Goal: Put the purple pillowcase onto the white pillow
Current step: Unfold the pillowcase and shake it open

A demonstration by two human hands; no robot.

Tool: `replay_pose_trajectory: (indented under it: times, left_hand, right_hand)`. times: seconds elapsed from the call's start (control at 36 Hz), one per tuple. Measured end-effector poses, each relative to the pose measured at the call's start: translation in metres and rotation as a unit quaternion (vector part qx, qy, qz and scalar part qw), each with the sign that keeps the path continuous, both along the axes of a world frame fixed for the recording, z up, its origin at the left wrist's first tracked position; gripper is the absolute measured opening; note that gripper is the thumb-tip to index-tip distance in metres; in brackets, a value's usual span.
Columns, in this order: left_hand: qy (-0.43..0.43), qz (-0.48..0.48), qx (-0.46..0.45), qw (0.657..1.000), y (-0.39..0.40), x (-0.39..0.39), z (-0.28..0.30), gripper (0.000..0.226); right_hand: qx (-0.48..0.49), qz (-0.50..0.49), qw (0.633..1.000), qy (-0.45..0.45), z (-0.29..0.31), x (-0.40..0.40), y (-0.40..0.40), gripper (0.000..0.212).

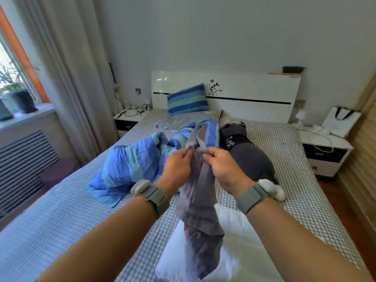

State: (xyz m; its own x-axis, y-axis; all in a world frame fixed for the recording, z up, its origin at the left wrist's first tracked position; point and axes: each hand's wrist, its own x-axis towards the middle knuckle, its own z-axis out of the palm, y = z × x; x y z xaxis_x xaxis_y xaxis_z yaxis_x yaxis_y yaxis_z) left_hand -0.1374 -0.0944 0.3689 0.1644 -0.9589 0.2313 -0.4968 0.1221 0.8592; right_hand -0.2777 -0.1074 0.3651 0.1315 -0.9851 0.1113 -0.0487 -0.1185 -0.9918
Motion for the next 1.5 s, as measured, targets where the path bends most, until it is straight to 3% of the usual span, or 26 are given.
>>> replay_pose_trajectory:
  times: [0.08,0.17,0.22,0.31,0.42,0.47,0.53,0.61,0.69,0.75,0.81,0.86,0.95,1.03,1.08,1.17,1.22,1.25,1.33,1.42,1.5]
  left_hand:
    - [0.064,0.088,0.032,0.994,0.002,0.015,0.001,0.039]
    - [-0.005,0.117,0.053,0.992,0.019,0.043,0.002,0.037]
    - [-0.056,0.105,0.044,0.992,0.026,0.061,0.004,0.037]
    - [-0.103,0.071,0.039,0.991,0.028,0.079,0.006,0.033]
    - [-0.085,-0.004,0.061,0.995,0.04,0.104,0.024,0.038]
    - [-0.172,-0.056,0.063,0.981,0.045,0.125,0.031,0.057]
    - [-0.302,-0.11,0.067,0.945,0.059,0.156,0.034,0.067]
    - [-0.423,-0.092,0.055,0.9,0.077,0.188,0.024,0.052]
    - [-0.441,-0.049,0.016,0.896,0.096,0.205,0.003,0.044]
    - [-0.47,-0.024,0.007,0.882,0.107,0.207,-0.016,0.032]
    - [-0.505,0.012,0.035,0.862,0.126,0.21,-0.034,0.021]
    - [-0.497,0.029,0.08,0.864,0.146,0.22,-0.057,0.02]
    - [-0.454,-0.046,0.143,0.878,0.17,0.23,-0.096,0.02]
    - [-0.439,-0.149,0.23,0.855,0.183,0.222,-0.105,0.023]
    - [-0.422,-0.188,0.217,0.86,0.189,0.213,-0.097,0.012]
    - [-0.387,-0.219,0.131,0.886,0.19,0.207,-0.091,0.048]
    - [-0.435,-0.245,0.11,0.859,0.184,0.201,-0.09,0.062]
    - [-0.483,-0.26,0.104,0.83,0.18,0.196,-0.089,0.065]
    - [-0.578,-0.27,0.1,0.763,0.168,0.174,-0.098,0.049]
    - [-0.545,-0.254,0.133,0.788,0.147,0.143,-0.121,0.018]
    - [-0.515,-0.223,0.191,0.805,0.134,0.129,-0.14,0.019]
  right_hand:
    - [-0.005,-0.09,0.996,0.021,-0.004,-0.012,-0.009,0.019]
    - [0.017,-0.164,0.986,0.039,-0.004,-0.031,-0.01,0.021]
    - [0.01,-0.192,0.977,0.096,-0.005,-0.046,-0.01,0.018]
    - [0.002,-0.171,0.971,0.166,-0.005,-0.057,-0.001,0.017]
    - [-0.069,-0.093,0.966,0.23,0.001,-0.064,0.034,0.037]
    - [-0.119,-0.022,0.922,0.367,-0.005,-0.077,0.044,0.057]
    - [-0.135,0.013,0.834,0.535,-0.013,-0.084,0.064,0.066]
    - [-0.137,-0.025,0.722,0.678,-0.023,-0.093,0.091,0.025]
    - [-0.113,-0.124,0.735,0.657,-0.036,-0.085,0.115,0.006]
    - [-0.067,-0.174,0.757,0.626,-0.045,-0.083,0.125,0.013]
    - [-0.033,-0.188,0.737,0.649,-0.059,-0.083,0.148,0.025]
    - [-0.013,-0.195,0.725,0.661,-0.074,-0.085,0.177,0.029]
    - [0.101,-0.157,0.711,0.678,-0.093,-0.091,0.216,0.03]
    - [0.211,-0.073,0.703,0.675,-0.09,-0.089,0.243,0.035]
    - [0.295,-0.049,0.689,0.661,-0.086,-0.092,0.251,0.039]
    - [0.284,-0.031,0.669,0.686,-0.074,-0.099,0.261,0.04]
    - [0.279,-0.027,0.654,0.703,-0.07,-0.107,0.262,0.04]
    - [0.28,-0.052,0.666,0.69,-0.071,-0.113,0.26,0.039]
    - [0.266,-0.178,0.672,0.668,-0.073,-0.136,0.255,0.039]
    - [0.247,-0.261,0.681,0.637,-0.092,-0.172,0.25,0.037]
    - [0.279,-0.264,0.693,0.61,-0.123,-0.204,0.244,0.048]
